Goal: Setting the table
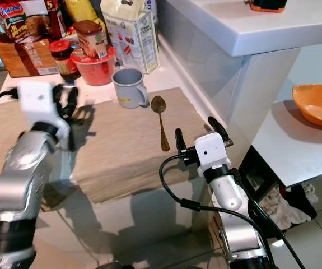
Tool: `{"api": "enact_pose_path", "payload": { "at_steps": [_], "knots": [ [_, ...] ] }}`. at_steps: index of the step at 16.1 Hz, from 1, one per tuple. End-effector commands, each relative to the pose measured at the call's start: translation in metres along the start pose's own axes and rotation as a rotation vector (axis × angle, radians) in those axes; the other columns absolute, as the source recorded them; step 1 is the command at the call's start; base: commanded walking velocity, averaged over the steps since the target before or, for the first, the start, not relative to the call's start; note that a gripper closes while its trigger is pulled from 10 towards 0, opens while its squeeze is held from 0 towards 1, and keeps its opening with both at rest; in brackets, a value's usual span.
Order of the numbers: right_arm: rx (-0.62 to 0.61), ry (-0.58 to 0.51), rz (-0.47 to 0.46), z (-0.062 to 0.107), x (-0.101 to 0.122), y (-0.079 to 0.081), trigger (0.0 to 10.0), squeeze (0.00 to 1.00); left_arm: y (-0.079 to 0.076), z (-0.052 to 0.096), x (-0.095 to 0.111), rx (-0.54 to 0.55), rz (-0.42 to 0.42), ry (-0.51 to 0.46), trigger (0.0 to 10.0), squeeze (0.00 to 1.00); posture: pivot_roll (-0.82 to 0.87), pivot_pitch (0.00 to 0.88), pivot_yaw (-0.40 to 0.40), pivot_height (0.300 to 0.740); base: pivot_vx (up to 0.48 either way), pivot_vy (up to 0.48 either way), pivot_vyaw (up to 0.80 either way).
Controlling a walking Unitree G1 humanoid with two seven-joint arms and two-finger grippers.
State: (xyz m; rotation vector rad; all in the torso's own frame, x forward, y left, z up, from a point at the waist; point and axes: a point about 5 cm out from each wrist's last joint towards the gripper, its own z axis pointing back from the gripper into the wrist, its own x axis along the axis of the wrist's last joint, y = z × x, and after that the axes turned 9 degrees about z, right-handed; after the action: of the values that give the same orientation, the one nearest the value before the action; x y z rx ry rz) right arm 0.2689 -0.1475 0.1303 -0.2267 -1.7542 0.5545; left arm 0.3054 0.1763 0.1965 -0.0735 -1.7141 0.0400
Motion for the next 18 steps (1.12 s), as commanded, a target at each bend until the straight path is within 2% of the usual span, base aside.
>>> {"api": "enact_pose_path", "payload": {
  "at_steps": [1,6,9,14,15,18],
  "knots": [
    [0.005,-0.005,-0.008,0.0,-0.002,0.001,10.0,0.0,0.006,0.005,0.006,0.015,-0.023,-0.048,0.0,0.0,-0.07,0.0,0.055,0.74,0.0,0.0,0.0],
    [0.001,-0.024,-0.001,-0.004,-0.004,0.001,10.0,0.0,0.007,0.024,-0.027,0.009,-0.024,-0.006,0.0,0.0,-0.07,0.0,0.05,0.74,0.0,0.0,0.0],
    [-0.033,-0.079,-0.069,-0.007,0.003,0.0,10.0,0.0,0.008,0.036,-0.046,0.01,-0.02,0.046,0.0,0.0,-0.07,0.0,0.046,0.74,0.0,0.0,0.0],
    [-0.018,-0.06,-0.098,0.013,0.0,0.0,10.0,0.0,0.016,0.053,-0.046,0.063,0.037,0.059,0.0,0.0,-0.07,0.0,0.044,0.74,0.0,0.0,0.0],
    [-0.029,-0.046,-0.137,0.016,-0.003,0.002,10.0,0.0,0.015,0.057,-0.048,0.064,0.039,0.058,0.0,0.0,-0.07,0.0,0.043,0.74,0.0,0.0,0.0],
    [-0.03,-0.038,-0.132,0.016,-0.005,0.0,10.0,0.0,0.011,0.056,-0.049,0.06,0.038,0.069,0.0,0.0,-0.06,0.0,0.041,0.74,0.0,0.0,0.0]
  ]
}}
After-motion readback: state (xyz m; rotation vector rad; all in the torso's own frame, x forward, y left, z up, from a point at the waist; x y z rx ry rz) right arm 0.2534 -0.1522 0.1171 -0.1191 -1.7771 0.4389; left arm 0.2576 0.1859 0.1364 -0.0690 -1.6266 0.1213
